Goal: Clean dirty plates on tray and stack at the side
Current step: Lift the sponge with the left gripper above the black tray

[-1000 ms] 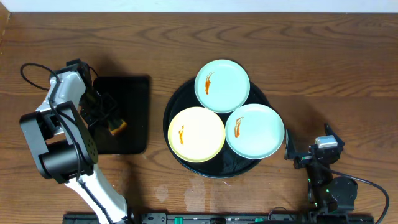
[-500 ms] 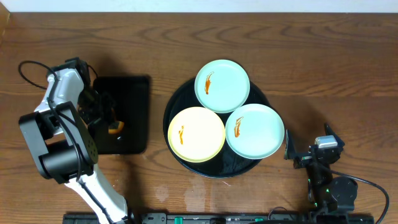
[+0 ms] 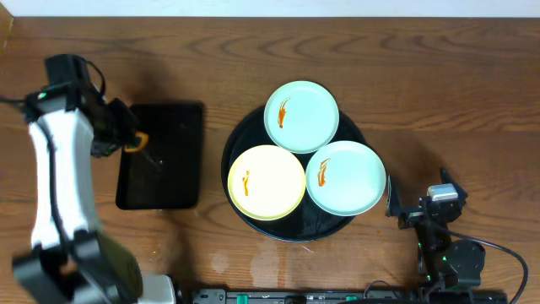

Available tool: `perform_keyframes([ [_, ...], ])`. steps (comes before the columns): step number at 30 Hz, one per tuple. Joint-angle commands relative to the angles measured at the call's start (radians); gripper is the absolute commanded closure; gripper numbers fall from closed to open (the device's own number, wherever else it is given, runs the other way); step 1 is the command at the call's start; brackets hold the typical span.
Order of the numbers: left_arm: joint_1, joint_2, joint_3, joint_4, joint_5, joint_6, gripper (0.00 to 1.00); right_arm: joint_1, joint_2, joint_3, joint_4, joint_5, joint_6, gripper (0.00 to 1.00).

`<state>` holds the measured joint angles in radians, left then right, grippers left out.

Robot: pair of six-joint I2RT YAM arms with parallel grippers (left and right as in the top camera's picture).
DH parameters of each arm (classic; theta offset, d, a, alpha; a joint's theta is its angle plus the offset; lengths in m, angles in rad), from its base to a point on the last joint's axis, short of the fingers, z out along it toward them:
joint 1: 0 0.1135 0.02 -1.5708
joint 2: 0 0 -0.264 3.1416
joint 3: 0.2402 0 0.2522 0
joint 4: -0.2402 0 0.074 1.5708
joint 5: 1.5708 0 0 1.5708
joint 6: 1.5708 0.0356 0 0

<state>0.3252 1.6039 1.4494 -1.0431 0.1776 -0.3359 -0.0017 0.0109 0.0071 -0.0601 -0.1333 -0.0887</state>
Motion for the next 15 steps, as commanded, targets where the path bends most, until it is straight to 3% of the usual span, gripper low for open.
perform_keyframes([
  [1, -0.002, -0.116, 0.023, 0.022, -0.006, 0.012, 0.93, -0.010, -0.004, -0.001, -0.004, 0.005, -0.010, 0.01],
  [6, -0.003, -0.138, -0.020, 0.082, -0.006, 0.011, 0.92, -0.010, -0.004, -0.001, -0.004, 0.005, -0.010, 0.01],
  [11, -0.036, -0.034, -0.201, 0.213, -0.002, -0.026, 0.92, -0.010, -0.004, -0.001, -0.004, 0.005, -0.010, 0.01],
  [15, -0.054, 0.034, -0.203, 0.227, -0.002, -0.011, 0.93, -0.010, -0.004, -0.001, -0.004, 0.005, -0.010, 0.01],
])
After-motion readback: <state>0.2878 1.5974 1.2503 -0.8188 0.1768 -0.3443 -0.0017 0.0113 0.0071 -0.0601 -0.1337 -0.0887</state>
